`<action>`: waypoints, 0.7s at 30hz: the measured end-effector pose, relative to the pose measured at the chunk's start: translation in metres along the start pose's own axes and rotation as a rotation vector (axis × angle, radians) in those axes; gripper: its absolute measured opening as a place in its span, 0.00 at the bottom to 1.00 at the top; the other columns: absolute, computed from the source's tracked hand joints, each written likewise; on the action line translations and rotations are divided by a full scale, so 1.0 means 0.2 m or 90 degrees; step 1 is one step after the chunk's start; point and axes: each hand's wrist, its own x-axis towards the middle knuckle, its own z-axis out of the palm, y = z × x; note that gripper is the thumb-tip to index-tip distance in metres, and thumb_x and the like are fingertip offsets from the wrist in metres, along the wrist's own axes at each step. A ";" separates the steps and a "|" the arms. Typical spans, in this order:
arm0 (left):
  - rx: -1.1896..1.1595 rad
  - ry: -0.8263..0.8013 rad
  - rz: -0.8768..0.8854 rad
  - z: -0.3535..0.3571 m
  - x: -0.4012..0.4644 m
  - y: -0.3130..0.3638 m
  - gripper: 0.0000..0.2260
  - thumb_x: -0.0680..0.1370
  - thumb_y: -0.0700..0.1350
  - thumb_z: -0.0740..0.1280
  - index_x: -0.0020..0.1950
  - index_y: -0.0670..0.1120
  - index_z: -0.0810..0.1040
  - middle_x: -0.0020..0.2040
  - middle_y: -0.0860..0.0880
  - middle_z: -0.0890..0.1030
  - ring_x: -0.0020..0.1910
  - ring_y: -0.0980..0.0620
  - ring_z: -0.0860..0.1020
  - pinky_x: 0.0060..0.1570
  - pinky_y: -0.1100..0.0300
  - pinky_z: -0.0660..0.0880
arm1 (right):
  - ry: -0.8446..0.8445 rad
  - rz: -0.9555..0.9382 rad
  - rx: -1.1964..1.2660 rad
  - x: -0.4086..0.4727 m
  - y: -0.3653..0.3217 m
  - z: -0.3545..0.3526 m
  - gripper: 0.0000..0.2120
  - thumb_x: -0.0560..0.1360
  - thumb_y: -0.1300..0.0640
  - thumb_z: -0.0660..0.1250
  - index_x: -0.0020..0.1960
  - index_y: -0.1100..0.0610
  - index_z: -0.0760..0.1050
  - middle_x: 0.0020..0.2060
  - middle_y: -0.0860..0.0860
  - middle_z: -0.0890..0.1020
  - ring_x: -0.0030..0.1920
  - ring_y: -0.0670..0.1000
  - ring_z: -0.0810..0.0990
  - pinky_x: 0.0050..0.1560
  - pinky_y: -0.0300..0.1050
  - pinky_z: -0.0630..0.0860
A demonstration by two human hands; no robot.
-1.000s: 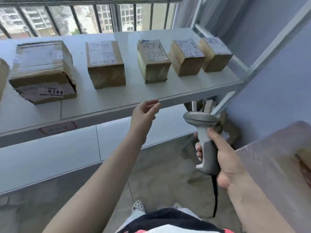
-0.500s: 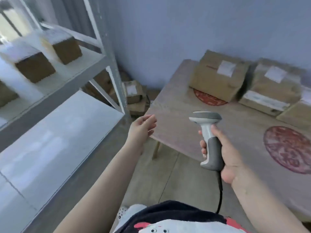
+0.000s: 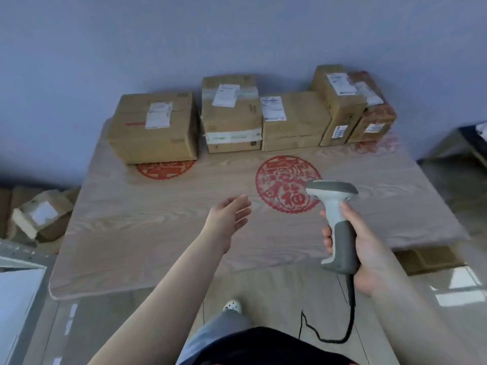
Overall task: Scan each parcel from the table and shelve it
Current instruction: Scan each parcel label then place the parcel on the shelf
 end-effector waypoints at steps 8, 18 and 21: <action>0.028 -0.076 -0.080 0.43 0.36 0.08 0.14 0.79 0.46 0.71 0.62 0.42 0.79 0.51 0.46 0.84 0.48 0.51 0.82 0.43 0.60 0.77 | 0.176 -0.098 0.133 0.15 -0.28 -0.35 0.23 0.74 0.39 0.68 0.58 0.57 0.80 0.31 0.50 0.79 0.29 0.45 0.76 0.32 0.38 0.75; 0.022 -0.113 -0.125 1.12 0.60 0.09 0.14 0.80 0.43 0.69 0.63 0.39 0.77 0.52 0.44 0.82 0.47 0.50 0.81 0.47 0.59 0.78 | 0.134 -0.087 0.109 0.50 -0.59 -0.69 0.24 0.71 0.38 0.67 0.56 0.56 0.79 0.31 0.50 0.79 0.29 0.45 0.76 0.31 0.35 0.76; 0.011 -0.107 -0.141 1.42 0.68 0.07 0.14 0.81 0.43 0.68 0.64 0.38 0.75 0.50 0.44 0.81 0.45 0.50 0.80 0.45 0.61 0.78 | 0.098 -0.070 0.072 0.66 -0.71 -0.86 0.25 0.68 0.37 0.68 0.54 0.56 0.79 0.31 0.50 0.79 0.29 0.45 0.75 0.33 0.38 0.74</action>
